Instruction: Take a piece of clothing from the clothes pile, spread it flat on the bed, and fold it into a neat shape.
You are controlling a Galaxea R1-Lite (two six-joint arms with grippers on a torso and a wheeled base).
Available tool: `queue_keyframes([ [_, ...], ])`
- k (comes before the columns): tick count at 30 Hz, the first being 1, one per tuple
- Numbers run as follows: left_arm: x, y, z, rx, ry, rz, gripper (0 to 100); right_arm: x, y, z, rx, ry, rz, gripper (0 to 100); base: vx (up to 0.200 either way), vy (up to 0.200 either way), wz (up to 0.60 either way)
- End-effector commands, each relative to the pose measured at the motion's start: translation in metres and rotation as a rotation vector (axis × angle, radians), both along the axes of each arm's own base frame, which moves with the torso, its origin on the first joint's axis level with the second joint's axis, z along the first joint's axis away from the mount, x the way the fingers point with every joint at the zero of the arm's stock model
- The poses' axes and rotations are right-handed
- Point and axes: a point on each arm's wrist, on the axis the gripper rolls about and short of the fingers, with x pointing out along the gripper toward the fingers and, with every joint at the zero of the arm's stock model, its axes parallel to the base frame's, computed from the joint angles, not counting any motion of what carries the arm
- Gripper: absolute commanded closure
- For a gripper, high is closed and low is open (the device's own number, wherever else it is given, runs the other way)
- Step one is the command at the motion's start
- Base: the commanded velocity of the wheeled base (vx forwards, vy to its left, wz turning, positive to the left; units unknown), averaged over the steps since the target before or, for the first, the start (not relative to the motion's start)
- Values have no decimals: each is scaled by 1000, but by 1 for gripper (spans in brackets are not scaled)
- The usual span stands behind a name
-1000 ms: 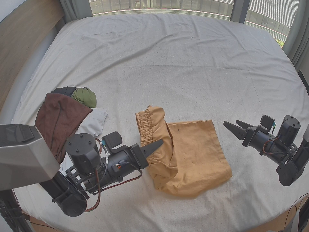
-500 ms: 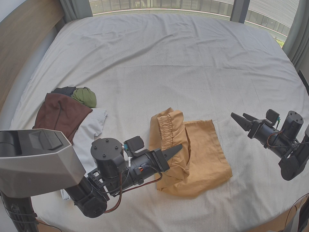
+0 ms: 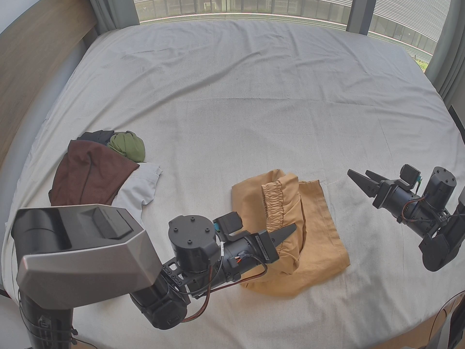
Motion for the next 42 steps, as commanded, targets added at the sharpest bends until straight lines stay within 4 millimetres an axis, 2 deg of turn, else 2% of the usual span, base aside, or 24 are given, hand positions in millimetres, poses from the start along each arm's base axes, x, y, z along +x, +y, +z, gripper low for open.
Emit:
queue_keyframes([
  [1, 1, -7, -8, 10, 13, -10, 100, 0, 1, 0, 0, 1, 2, 0, 0, 0, 0],
  [7, 1, -6, -10, 15, 19, -7, 100, 0, 1, 0, 0, 1, 4, 0, 0, 0, 0],
  [8, 3, -6, -11, 15, 19, -4, 0, 0, 1, 0, 1, 2, 4, 0, 0, 0, 0],
  [22, 7, -5, -11, 10, 7, 39, 0, 0, 1, -2, -1, 7, 4, 0, 0, 0, 0],
  [26, 3, 5, -15, 36, 26, 70, 0, -2, 1, -4, -3, 17, 4, 0, 0, 0, 0],
  [32, 2, 41, -11, 117, -14, 135, 0, -5, 3, -7, -5, 35, 13, 0, 0, 0, 0],
  [38, -4, 83, 12, 128, -26, 220, 0, -10, 9, -11, -9, 56, 34, 0, 0, 0, 0],
  [40, -7, 89, 16, 127, -26, 227, 0, -10, 10, -12, -10, 60, 39, 0, 0, 0, 0],
  [42, -12, 115, 30, 115, -38, 281, 0, -13, 13, -14, -11, 72, 50, 0, 0, 0, 0],
])
